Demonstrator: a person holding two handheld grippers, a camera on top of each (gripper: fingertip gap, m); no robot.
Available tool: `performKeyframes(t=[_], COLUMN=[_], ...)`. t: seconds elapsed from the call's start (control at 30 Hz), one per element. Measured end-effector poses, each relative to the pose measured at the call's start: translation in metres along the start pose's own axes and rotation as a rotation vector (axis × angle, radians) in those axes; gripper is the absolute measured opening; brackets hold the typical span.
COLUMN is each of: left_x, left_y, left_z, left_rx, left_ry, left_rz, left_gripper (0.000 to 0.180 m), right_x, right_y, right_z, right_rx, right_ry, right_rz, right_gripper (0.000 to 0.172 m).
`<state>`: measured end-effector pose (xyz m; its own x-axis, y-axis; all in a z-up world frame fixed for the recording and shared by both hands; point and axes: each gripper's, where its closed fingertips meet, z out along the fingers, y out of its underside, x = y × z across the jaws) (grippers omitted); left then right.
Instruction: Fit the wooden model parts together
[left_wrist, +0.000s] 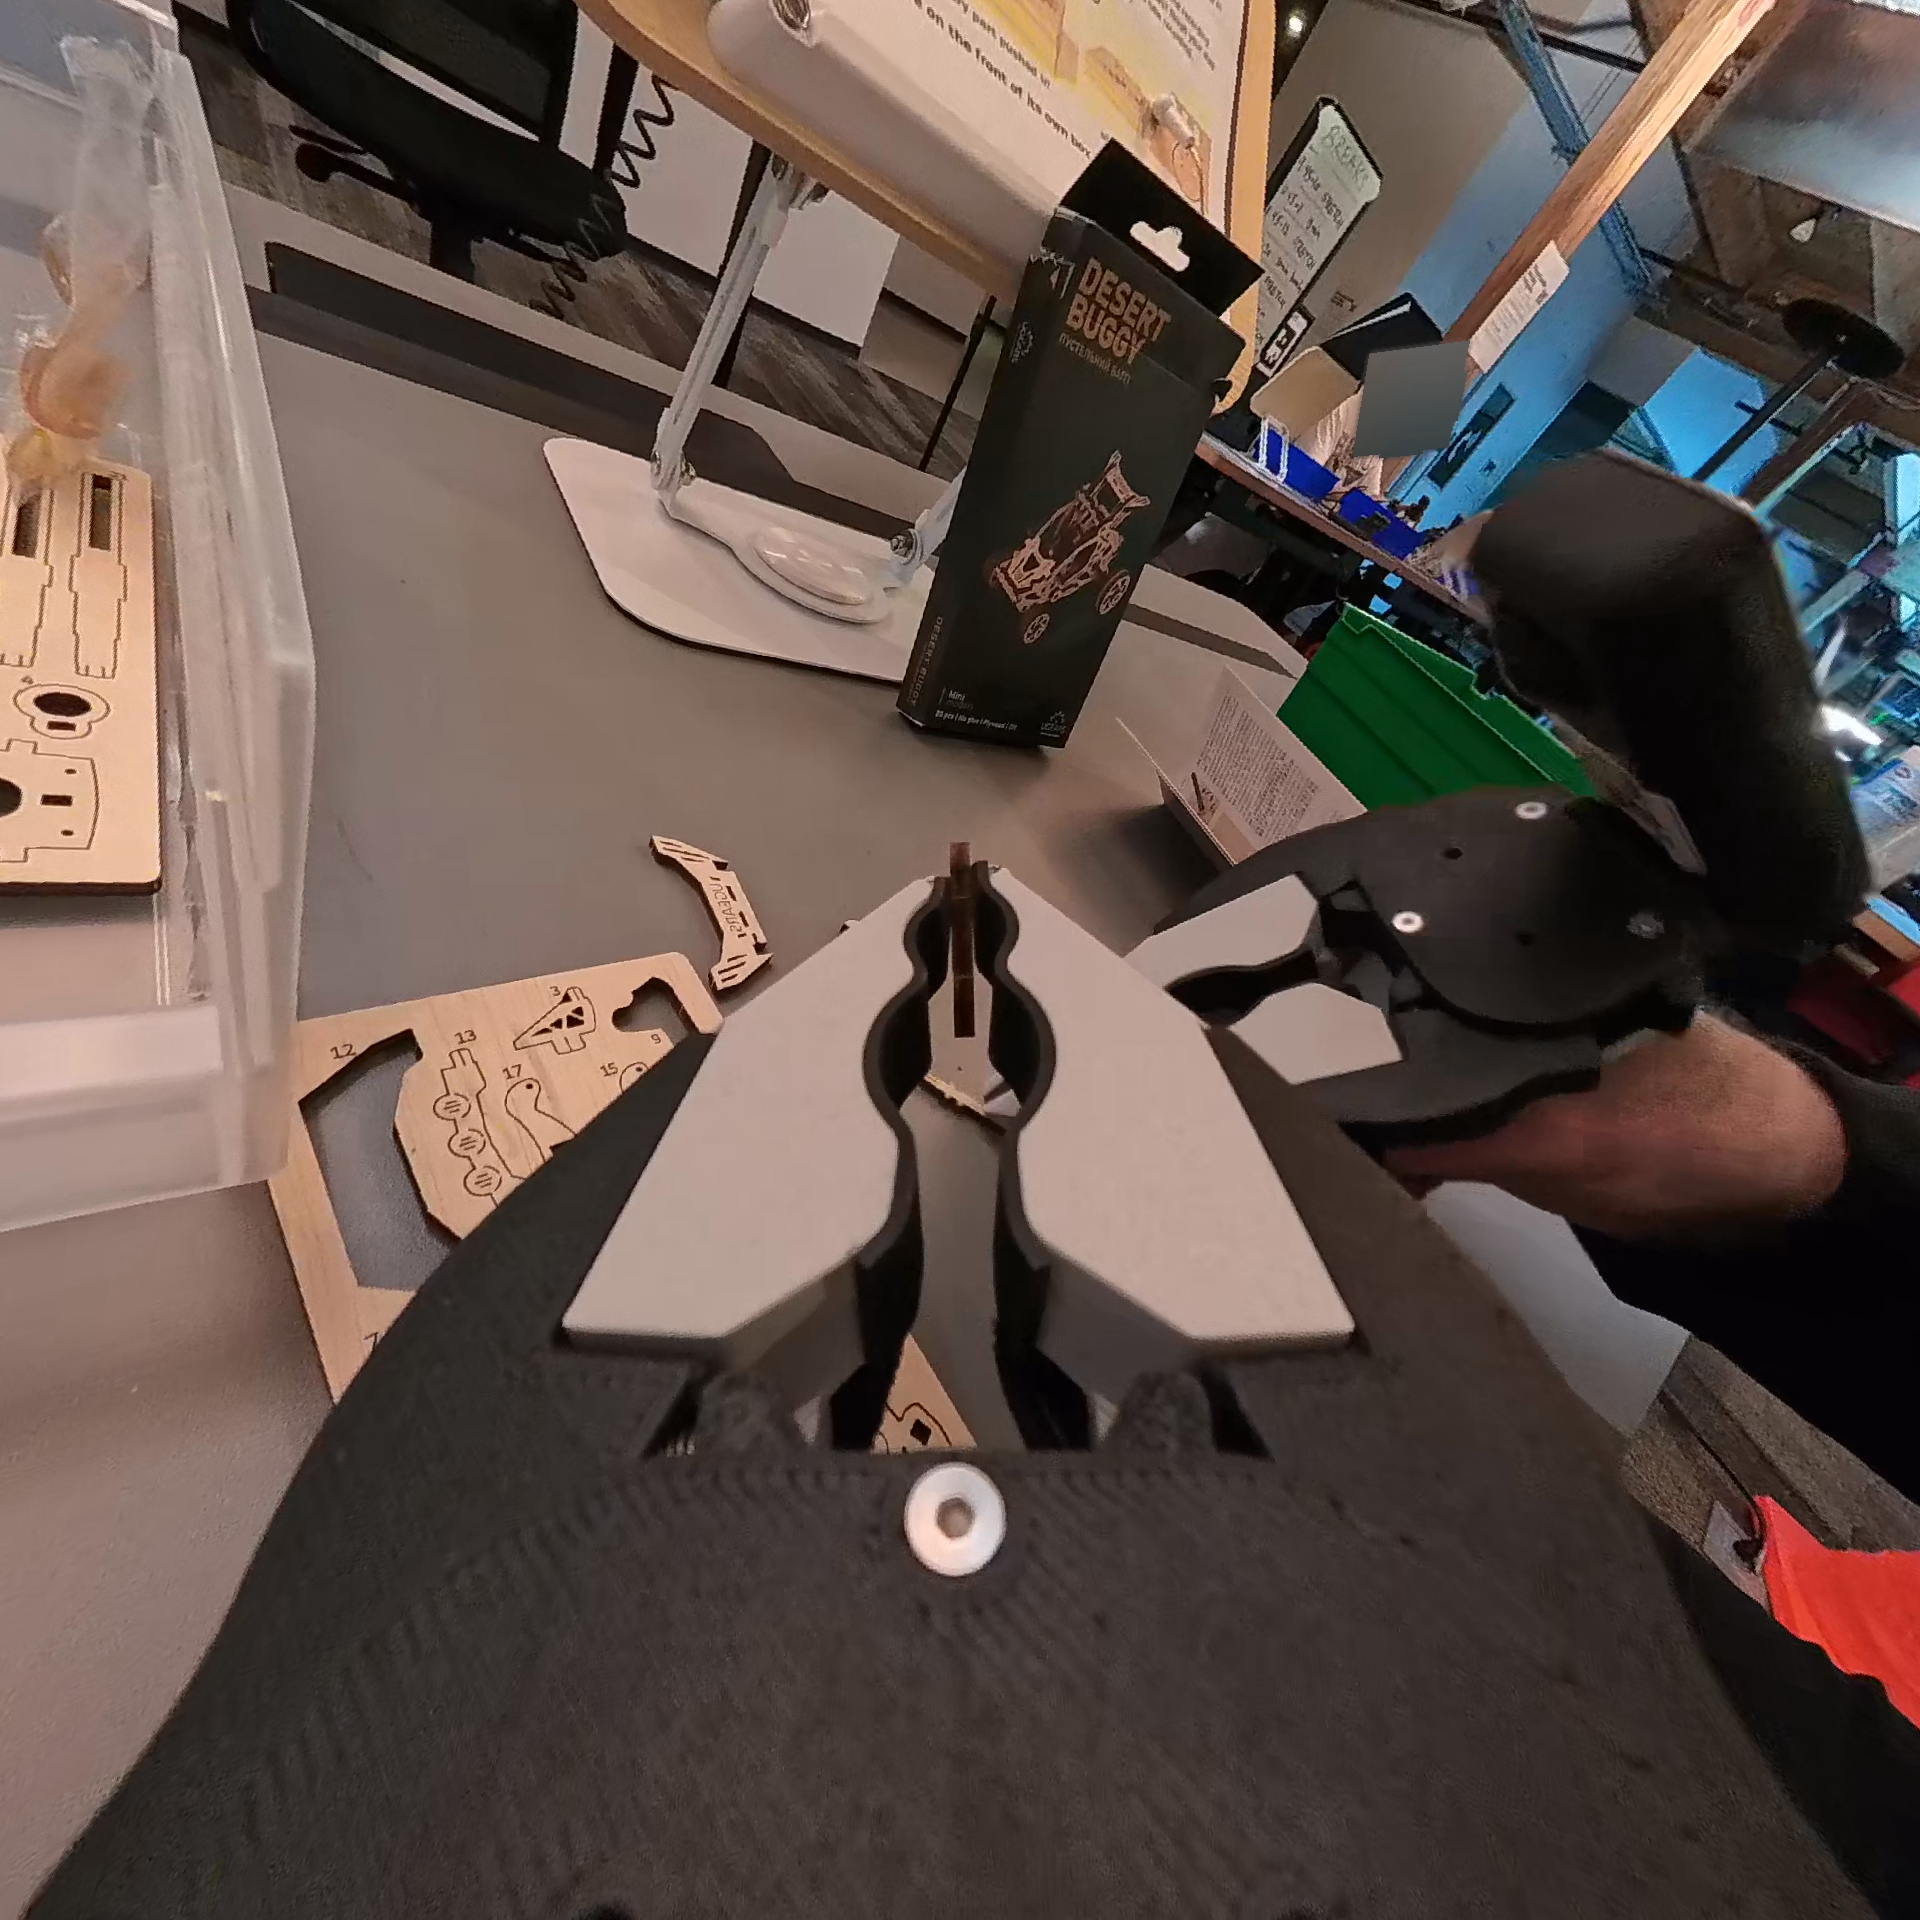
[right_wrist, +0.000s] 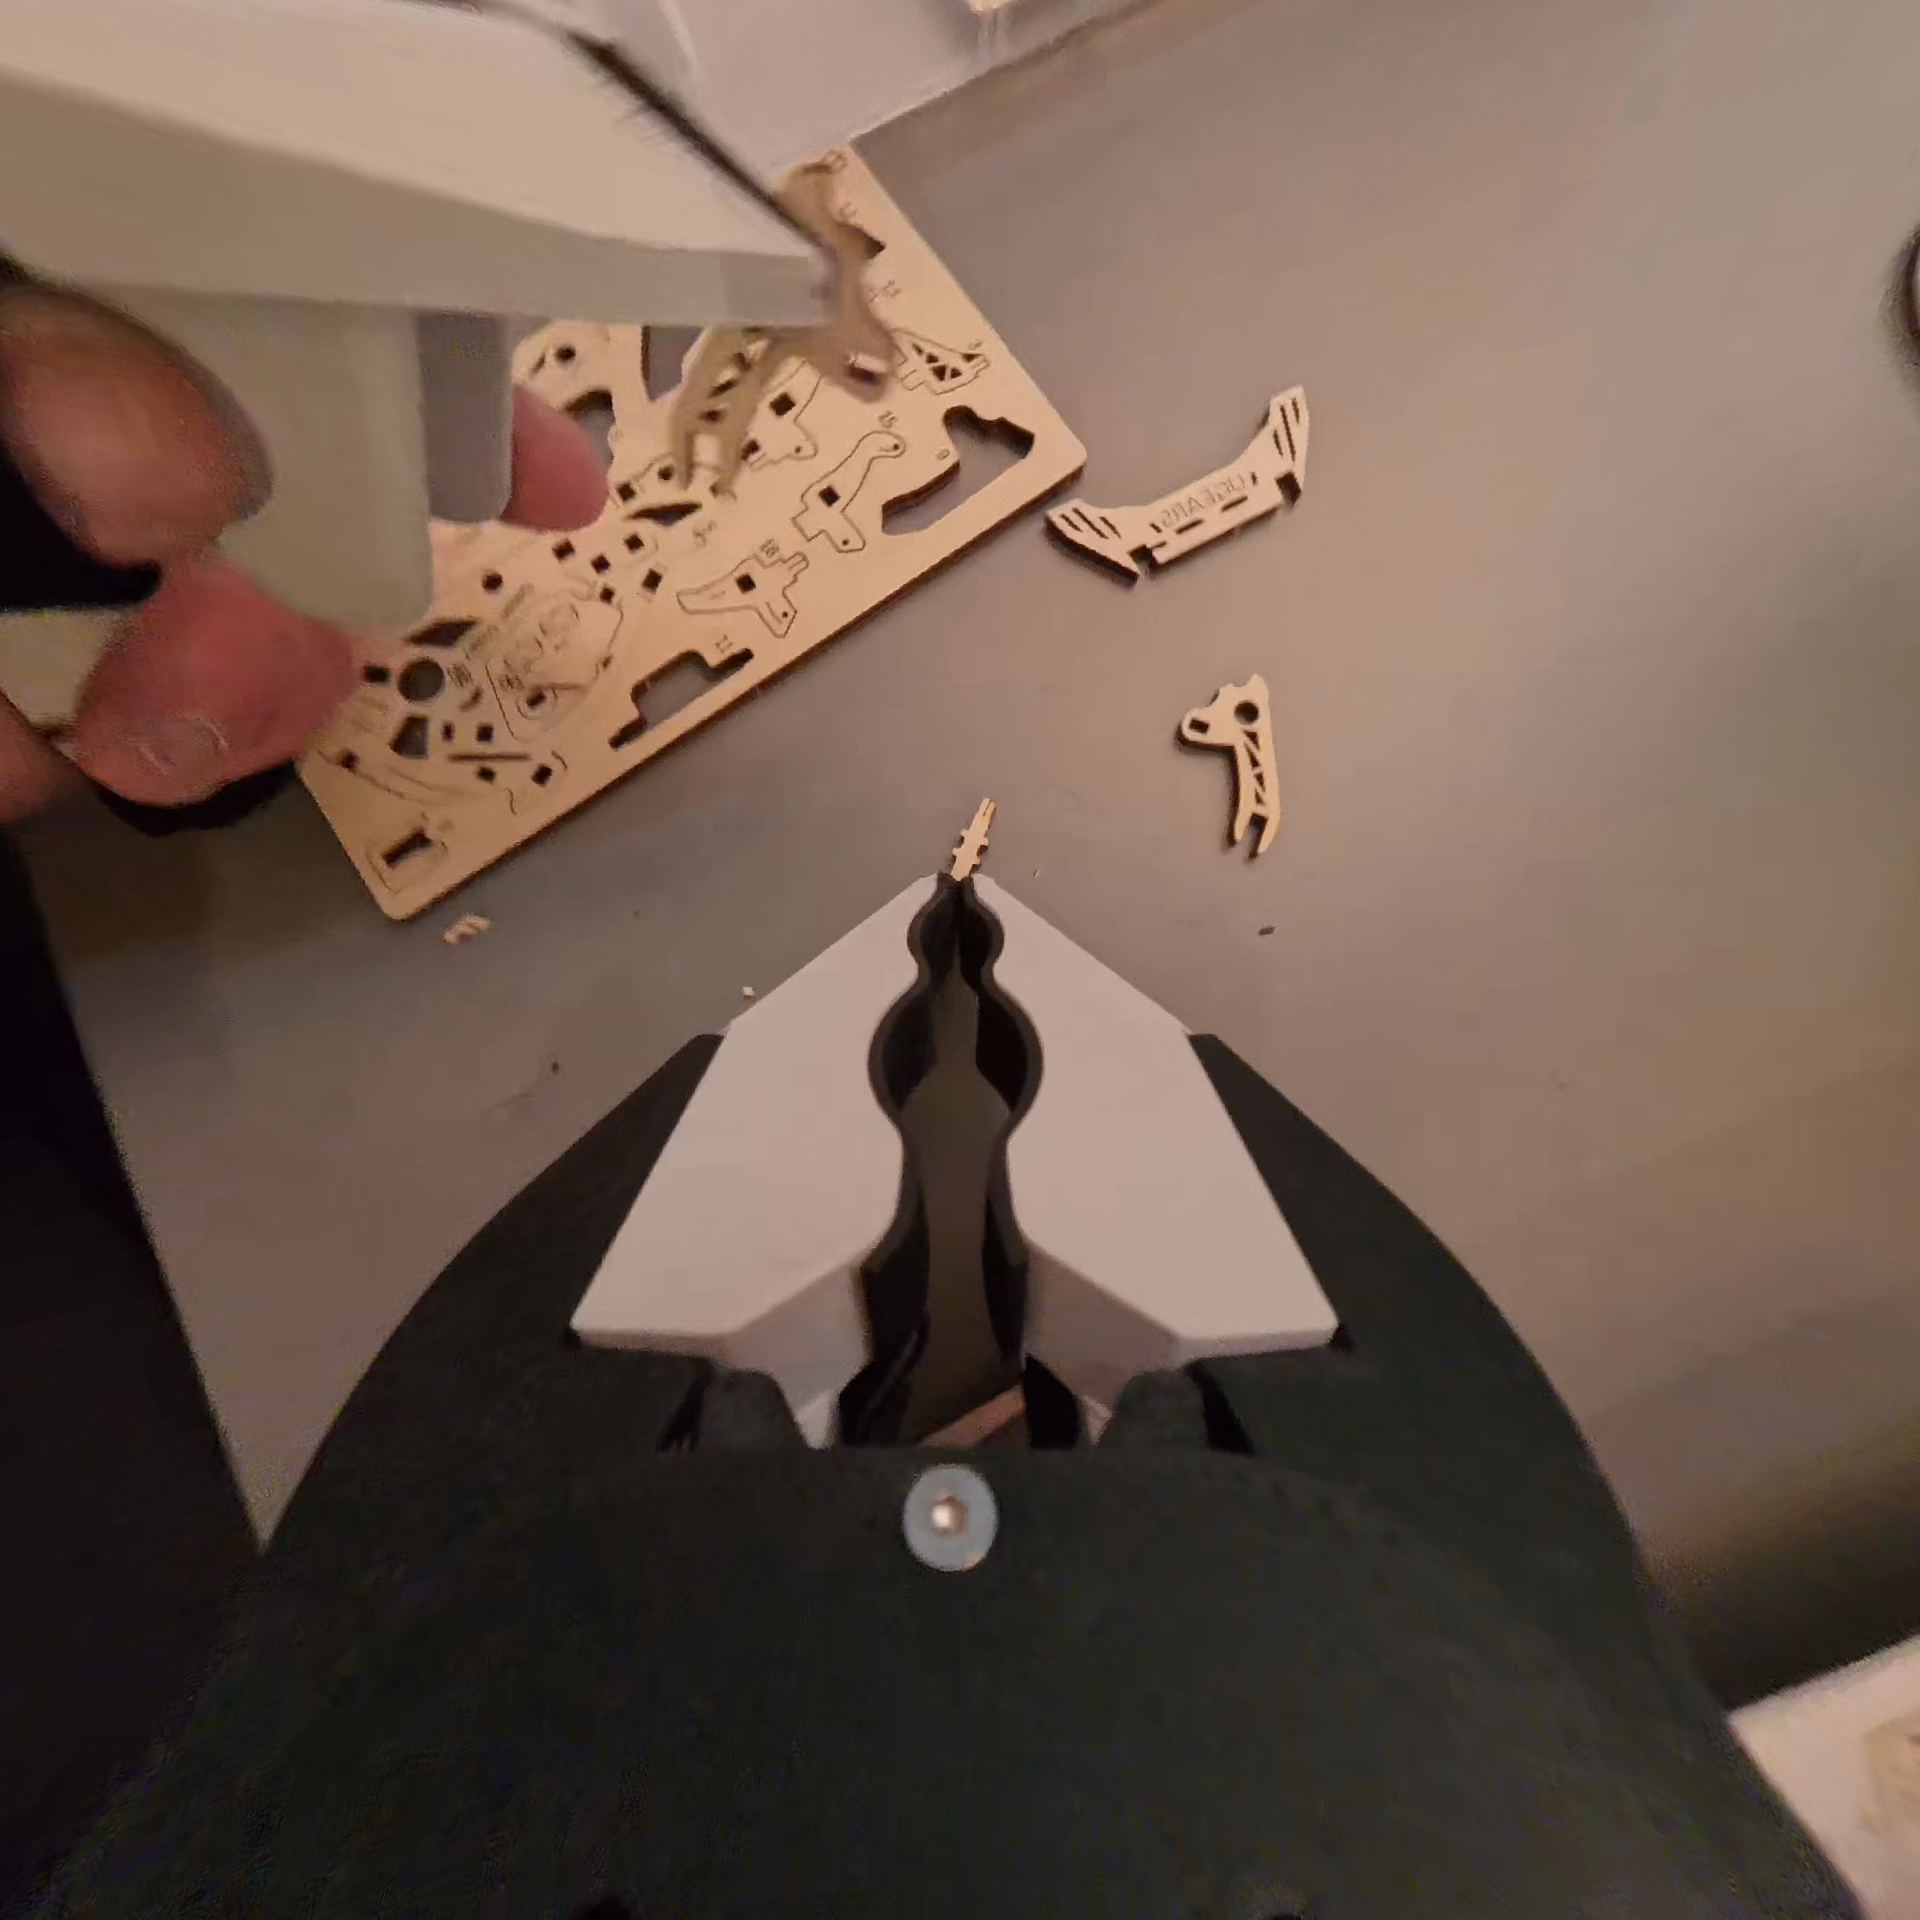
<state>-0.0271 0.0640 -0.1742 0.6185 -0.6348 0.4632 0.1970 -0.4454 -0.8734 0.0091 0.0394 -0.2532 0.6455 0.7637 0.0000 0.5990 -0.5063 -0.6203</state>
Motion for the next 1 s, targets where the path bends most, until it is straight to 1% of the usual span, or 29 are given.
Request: performKeyframes(t=[0.03,0.13,0.2,0.27,0.3,0.37,0.4,0.43,0.57,0.6,0.63,0.73,0.77,0.8,0.83,0.9,0.93,1.0], left_x=[0.000,0.000,0.000,0.000,0.000,-0.001,-0.001,-0.001,-0.001,-0.001,-0.001,-0.001,-0.001,-0.001,-0.001,-0.001,-0.001,-0.001], left_y=[0.000,0.000,0.000,0.000,0.000,0.000,0.000,0.000,0.000,0.000,0.000,0.000,0.000,0.000,0.000,0.000,0.000,0.000], left_z=[0.000,0.000,0.000,0.000,-0.001,-0.001,-0.001,-0.001,0.000,0.000,-0.001,0.000,0.000,0.000,0.000,-0.001,-0.001,-0.001], left_rx=[0.000,0.001,0.001,0.004,0.005,0.004,0.004,0.003,0.003,0.003,0.004,0.003,0.003,0.003,0.004,0.005,0.006,0.004], left_ry=[0.000,-0.002,-0.002,-0.002,-0.002,-0.001,-0.002,-0.001,-0.001,-0.002,-0.002,-0.003,-0.003,-0.003,-0.002,-0.001,-0.001,-0.002], left_rz=[0.001,0.001,0.001,0.000,0.000,-0.002,-0.002,-0.002,-0.003,-0.003,-0.004,-0.004,-0.004,-0.004,-0.005,-0.009,-0.009,-0.006], left_gripper=[0.001,0.001,0.001,0.001,0.001,0.001,0.001,0.001,0.001,0.001,0.001,0.001,0.001,0.001,0.001,0.001,0.001,0.001], right_x=[0.000,-0.009,-0.017,-0.014,-0.015,-0.015,-0.010,-0.005,-0.006,-0.003,0.002,0.009,0.005,0.000,-0.004,-0.010,-0.010,-0.011], right_y=[0.000,-0.006,-0.002,-0.008,-0.009,-0.008,-0.005,-0.002,-0.001,-0.002,-0.004,-0.004,-0.003,0.000,0.000,-0.003,-0.004,-0.002], right_z=[0.000,0.000,0.002,-0.001,-0.002,-0.004,-0.004,-0.003,0.000,-0.001,-0.003,-0.008,-0.007,-0.004,-0.004,-0.005,-0.006,-0.004], right_rx=[-0.018,-0.014,-0.034,0.028,0.048,0.070,0.059,0.045,0.037,0.034,0.029,-0.055,-0.077,-0.083,-0.072,-0.013,0.004,0.010], right_ry=[0.033,0.089,0.096,0.117,0.090,0.038,0.058,0.086,0.050,0.072,0.126,0.306,0.315,0.302,0.289,0.227,0.196,0.134], right_rz=[-0.066,-0.240,-0.281,-0.223,-0.156,-0.047,-0.041,-0.055,-0.027,-0.044,-0.117,-0.465,-0.547,-0.586,-0.565,-0.407,-0.328,-0.204], right_gripper=[0.000,0.000,0.000,0.000,0.000,0.017,0.021,0.017,0.006,0.003,0.000,0.000,0.000,0.000,0.000,0.000,0.003,0.018])
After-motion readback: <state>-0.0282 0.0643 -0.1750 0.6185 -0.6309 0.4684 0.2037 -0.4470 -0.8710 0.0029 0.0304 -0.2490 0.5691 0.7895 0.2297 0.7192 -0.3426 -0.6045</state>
